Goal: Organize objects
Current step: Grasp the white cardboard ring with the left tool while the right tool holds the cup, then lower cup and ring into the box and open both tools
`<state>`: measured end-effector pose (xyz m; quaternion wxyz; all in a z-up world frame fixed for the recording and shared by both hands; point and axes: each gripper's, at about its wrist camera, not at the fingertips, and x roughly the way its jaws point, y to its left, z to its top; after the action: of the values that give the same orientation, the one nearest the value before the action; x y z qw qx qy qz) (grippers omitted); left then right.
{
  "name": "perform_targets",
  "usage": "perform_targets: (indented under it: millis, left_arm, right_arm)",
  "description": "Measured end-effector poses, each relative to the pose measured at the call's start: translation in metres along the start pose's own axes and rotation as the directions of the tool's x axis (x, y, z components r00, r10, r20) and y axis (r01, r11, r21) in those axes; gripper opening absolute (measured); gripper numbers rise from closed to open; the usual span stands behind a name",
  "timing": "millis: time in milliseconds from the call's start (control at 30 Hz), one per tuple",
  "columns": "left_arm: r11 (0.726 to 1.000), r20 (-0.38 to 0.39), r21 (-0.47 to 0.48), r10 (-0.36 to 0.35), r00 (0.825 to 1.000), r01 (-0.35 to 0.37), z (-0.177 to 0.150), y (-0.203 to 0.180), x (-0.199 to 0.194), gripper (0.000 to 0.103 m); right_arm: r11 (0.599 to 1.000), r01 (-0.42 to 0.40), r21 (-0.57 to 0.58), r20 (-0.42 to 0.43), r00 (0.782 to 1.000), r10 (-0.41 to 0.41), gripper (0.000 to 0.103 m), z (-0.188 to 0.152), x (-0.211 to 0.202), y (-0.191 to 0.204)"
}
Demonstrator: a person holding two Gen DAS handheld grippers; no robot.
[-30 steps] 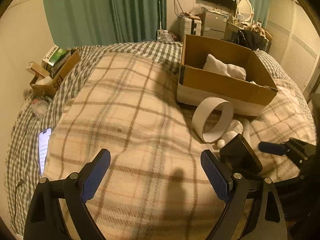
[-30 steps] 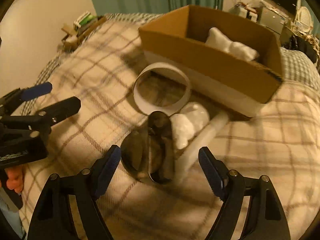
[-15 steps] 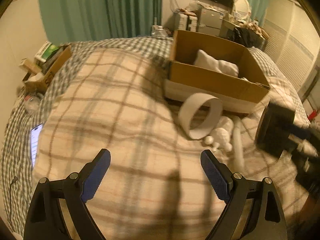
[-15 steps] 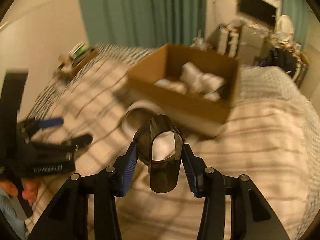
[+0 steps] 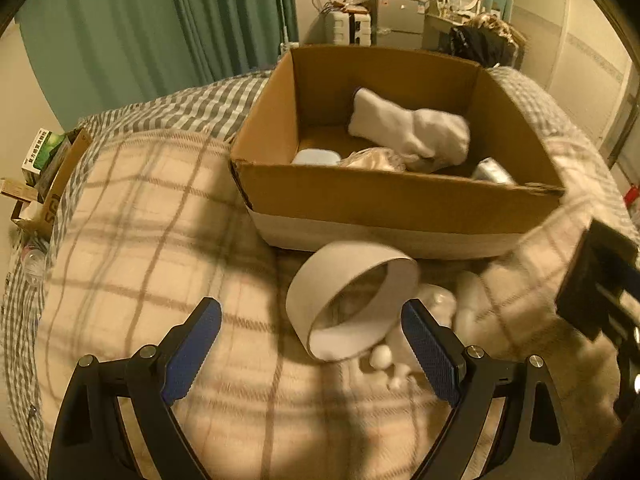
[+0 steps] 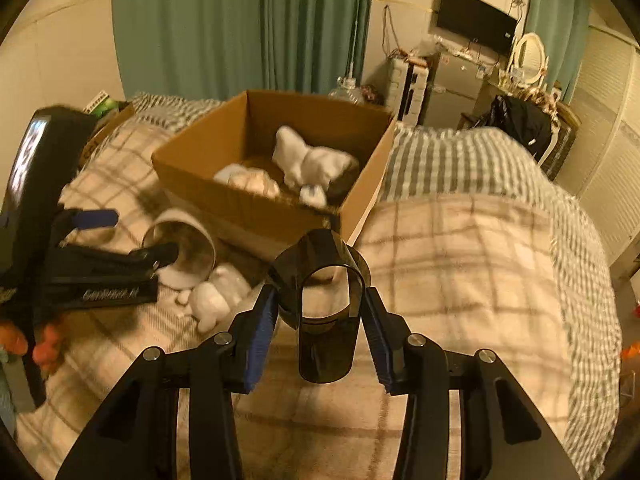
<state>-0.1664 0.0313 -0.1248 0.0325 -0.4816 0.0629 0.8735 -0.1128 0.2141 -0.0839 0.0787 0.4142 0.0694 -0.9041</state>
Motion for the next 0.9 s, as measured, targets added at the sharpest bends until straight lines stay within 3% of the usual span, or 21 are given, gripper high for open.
perform_targets:
  millis: [33,100,167,200,267,400,467,733,900]
  left_arm:
    - [1.000,-0.009,0.000,0.010,1.000,-0.010,0.000,0.000,0.006,0.094]
    - [1.000,-0.030,-0.007,0.005,1.000,-0.005,-0.001,0.001,0.014,0.084]
    - [1.000,-0.053,-0.020,-0.007,0.999,0.006,-0.001,0.002,0.021,0.057]
    - [1.000,-0.061,-0.025,-0.013,0.998,0.011,-0.001,0.003,0.023,0.051]
    - [0.999,-0.061,-0.042,-0.010,0.998,0.008,-0.003,0.005,0.022,0.022]
    - [0.997,-0.029,-0.071,-0.009,1.000,0.007,-0.008,0.009,0.004,0.017]
    - [0.997,-0.006,-0.075,-0.016,1.000,0.015,-0.010,0.010,-0.009,0.007]
    - [0.997,0.109,-0.063,-0.030,0.994,0.037,-0.008,0.014,-0.069,0.005]
    - [0.998,0.186,-0.021,-0.046,0.982,0.050,0.012,0.010,-0.104,0.005]
  right_arm:
    - [1.000,-0.005,0.000,-0.006,1.000,0.005,0.042,-0.001,0.004,0.000]
    - [1.000,-0.021,0.006,-0.012,1.000,0.021,0.042,-0.002,0.008,0.000]
    - [0.999,-0.036,0.014,-0.011,0.999,0.036,0.042,-0.003,0.008,-0.002]
    - [0.999,-0.040,0.017,-0.012,0.999,0.041,0.042,-0.004,0.009,-0.003]
    - [0.999,-0.044,0.025,-0.012,0.999,0.045,0.042,-0.005,0.008,-0.004]
    - [0.999,-0.030,0.031,-0.001,1.000,0.030,0.041,-0.005,0.002,-0.003]
    - [0.999,-0.018,0.036,0.012,1.000,0.017,0.041,-0.006,-0.004,-0.002]
    - [0.999,-0.009,0.037,0.073,0.997,0.006,0.041,-0.005,-0.045,0.007]
    - [1.000,-0.004,0.028,0.134,0.991,0.000,0.040,0.009,-0.077,0.010]
